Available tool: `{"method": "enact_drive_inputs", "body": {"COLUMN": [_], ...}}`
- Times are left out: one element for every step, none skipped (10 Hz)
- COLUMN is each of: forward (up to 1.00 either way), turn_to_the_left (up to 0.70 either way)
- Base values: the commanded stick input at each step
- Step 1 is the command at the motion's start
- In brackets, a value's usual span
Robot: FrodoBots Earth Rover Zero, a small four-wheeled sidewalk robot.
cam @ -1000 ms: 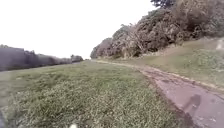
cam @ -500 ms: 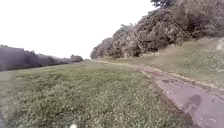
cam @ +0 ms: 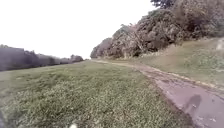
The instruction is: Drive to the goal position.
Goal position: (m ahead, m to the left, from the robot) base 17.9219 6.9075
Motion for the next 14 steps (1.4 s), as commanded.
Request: {"method": "enact_drive_inputs", "body": {"forward": [0.05,0.04,0.05,0.05,0.05,0.04,0.05,0.05,0.04,0.05,0.04,0.04,0.05,0.05], "turn_to_the_left": [0.00,0.00,0.00,0.00,0.00,0.00,0.00,0.00,0.00,0.00,0.00,0.00,0.00,0.00]}}
